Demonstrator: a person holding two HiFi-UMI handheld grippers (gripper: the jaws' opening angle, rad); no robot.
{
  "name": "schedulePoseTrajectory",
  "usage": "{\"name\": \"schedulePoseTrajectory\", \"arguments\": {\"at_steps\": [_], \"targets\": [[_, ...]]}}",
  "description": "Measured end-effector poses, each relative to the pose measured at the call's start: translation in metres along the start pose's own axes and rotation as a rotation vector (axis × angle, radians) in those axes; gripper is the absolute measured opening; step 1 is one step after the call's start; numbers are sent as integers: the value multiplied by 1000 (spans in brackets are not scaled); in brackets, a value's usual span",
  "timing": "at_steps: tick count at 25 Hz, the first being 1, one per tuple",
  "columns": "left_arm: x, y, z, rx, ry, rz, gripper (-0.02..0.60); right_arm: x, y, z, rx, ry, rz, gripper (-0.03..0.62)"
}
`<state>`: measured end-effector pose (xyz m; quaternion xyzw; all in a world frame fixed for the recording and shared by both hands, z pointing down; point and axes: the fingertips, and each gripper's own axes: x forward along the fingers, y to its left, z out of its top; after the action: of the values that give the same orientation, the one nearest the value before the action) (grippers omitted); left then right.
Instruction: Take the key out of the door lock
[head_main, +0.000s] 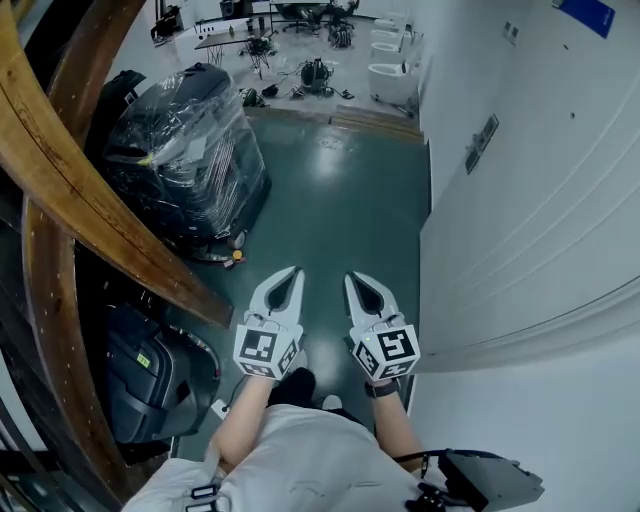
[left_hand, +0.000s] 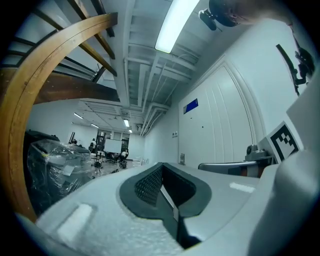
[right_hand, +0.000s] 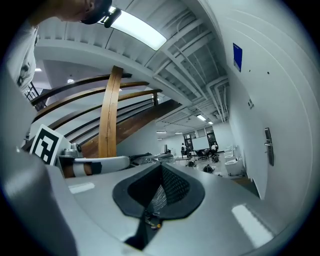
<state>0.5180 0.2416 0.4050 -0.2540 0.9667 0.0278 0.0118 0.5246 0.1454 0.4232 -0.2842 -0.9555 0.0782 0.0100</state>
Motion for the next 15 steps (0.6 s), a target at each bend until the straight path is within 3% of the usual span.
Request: {"name": "schedulePoseTrajectory", "arguments": {"at_steps": [6, 12, 15], "targets": [[49, 58, -2, -3, -22, -39, 0, 74, -6, 5, -47, -20, -6, 3], [89, 144, 49, 15, -155, -87, 0, 187, 1, 33, 9, -83, -14, 5], [101, 195, 56, 17, -167, -62, 0, 236, 14, 35, 20, -96, 8, 5]]}}
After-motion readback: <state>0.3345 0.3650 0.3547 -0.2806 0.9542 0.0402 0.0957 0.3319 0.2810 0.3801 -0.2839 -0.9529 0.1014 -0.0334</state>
